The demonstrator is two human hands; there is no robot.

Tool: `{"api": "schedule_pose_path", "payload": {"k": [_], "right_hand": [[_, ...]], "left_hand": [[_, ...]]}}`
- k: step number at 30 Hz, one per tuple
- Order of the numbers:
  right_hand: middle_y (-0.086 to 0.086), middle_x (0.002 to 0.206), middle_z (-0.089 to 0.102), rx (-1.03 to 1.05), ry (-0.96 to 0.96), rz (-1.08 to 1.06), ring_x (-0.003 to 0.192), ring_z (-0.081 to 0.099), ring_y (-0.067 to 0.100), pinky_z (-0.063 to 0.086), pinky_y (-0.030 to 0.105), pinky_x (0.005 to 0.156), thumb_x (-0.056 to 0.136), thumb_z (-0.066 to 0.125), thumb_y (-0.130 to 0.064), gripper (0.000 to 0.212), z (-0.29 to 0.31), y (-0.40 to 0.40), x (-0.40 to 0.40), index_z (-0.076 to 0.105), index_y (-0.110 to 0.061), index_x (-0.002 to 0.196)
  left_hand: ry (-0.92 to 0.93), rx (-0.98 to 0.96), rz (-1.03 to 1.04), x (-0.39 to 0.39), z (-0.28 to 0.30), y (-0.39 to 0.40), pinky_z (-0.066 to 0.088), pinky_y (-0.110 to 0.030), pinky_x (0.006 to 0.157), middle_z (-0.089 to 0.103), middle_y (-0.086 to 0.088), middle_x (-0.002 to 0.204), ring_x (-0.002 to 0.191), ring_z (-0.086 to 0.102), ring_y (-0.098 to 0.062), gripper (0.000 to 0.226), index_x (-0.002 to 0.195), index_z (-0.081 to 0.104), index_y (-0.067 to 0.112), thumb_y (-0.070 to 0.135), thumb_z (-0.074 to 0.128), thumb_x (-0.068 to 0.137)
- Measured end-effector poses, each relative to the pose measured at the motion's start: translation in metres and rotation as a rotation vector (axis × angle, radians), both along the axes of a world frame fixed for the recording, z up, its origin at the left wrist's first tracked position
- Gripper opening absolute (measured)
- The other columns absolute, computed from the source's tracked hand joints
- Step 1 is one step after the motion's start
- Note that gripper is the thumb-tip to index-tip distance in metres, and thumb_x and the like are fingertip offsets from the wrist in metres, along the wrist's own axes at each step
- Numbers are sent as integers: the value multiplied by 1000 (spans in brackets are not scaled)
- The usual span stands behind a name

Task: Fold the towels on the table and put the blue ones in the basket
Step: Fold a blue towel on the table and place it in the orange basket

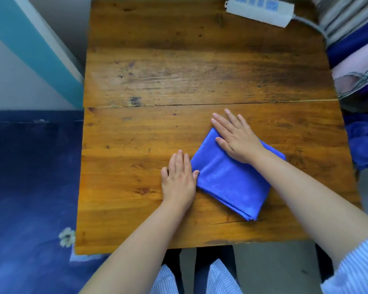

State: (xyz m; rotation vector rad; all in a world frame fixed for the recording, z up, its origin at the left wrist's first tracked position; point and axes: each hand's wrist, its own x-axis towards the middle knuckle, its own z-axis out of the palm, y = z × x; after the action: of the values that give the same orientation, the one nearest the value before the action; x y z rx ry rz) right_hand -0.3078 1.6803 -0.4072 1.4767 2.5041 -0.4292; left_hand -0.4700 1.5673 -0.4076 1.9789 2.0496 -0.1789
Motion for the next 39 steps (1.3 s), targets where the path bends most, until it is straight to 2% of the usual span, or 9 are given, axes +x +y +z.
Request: {"api": "schedule_pose_path", "payload": {"k": [3, 6, 10, 14, 21, 26, 30, 34, 39], "right_hand": [[1, 156, 8, -82, 53, -174, 144, -8, 23, -3, 43, 115, 98, 29, -30, 53, 4, 7, 11, 12, -15, 146], [4, 156, 12, -100, 33, -140, 144, -9, 25, -2, 43, 115, 96, 35, -33, 57, 9, 14, 17, 16, -10, 145], [7, 147, 34, -109, 40, -56, 142, 12, 26, 18, 44, 110, 87, 54, -35, 63, 24, 25, 11, 31, -9, 139], [8, 128, 50, -209, -49, 27, 121, 42, 28, 33, 37, 88, 81, 57, -22, 51, 37, 37, -10, 43, -12, 129], [9, 124, 53, -396, -113, 92, 109, 50, 26, 38, 26, 72, 77, 55, -6, 49, 62, 45, -35, 47, -12, 125], [7, 90, 56, -429, -120, 329, 81, 48, 22, 37, 25, 57, 72, 61, -7, 32, 109, 23, -78, 61, -9, 104], [7, 84, 51, -323, -34, 559, 79, 45, 24, 32, 27, 53, 70, 59, -2, 26, 142, -24, -132, 62, -5, 96], [4, 82, 50, -251, 100, 742, 79, 44, 23, 37, 29, 62, 68, 54, 0, 21, 165, -95, -183, 56, -10, 87], [10, 89, 63, -196, 259, 955, 82, 53, 29, 38, 30, 63, 71, 57, -5, 23, 188, -208, -226, 57, -8, 94]], "left_hand": [[25, -68, 22, 4, -4, -2, 39, -28, 90, 43, -2, 142, 123, 45, -14, 62, 139, 37, 13, 51, 41, 90], [119, -65, 44, 9, 14, 4, 45, -21, 68, 65, 9, 95, 87, 61, -8, 55, 107, 66, 20, 60, 61, 71], [0, -134, 201, 21, 10, 2, 34, -34, 88, 46, -5, 122, 115, 41, -24, 45, 127, 39, 10, 42, 38, 94], [-33, -164, 357, 31, 15, -2, 33, -35, 91, 48, -8, 123, 118, 40, -26, 40, 123, 44, 11, 38, 41, 94], [-247, -272, 656, 33, 31, 0, 30, -38, 100, 47, -12, 127, 126, 33, -29, 32, 117, 54, 11, 31, 50, 92], [-393, -164, 835, -6, 62, -39, 37, -36, 93, 54, -11, 120, 120, 42, -30, 24, 111, 56, 14, 24, 53, 89], [-498, 7, 994, -55, 100, -97, 38, -31, 74, 64, -9, 97, 97, 56, -29, 9, 81, 53, 21, 13, 57, 83], [-380, 174, 1148, -91, 138, -182, 39, -30, 67, 60, -5, 82, 87, 55, -27, 10, 74, 56, 22, 14, 61, 76], [-163, 311, 1307, -114, 177, -307, 42, -31, 75, 61, -11, 95, 105, 54, -31, 13, 89, 66, 18, 19, 65, 76]]}}
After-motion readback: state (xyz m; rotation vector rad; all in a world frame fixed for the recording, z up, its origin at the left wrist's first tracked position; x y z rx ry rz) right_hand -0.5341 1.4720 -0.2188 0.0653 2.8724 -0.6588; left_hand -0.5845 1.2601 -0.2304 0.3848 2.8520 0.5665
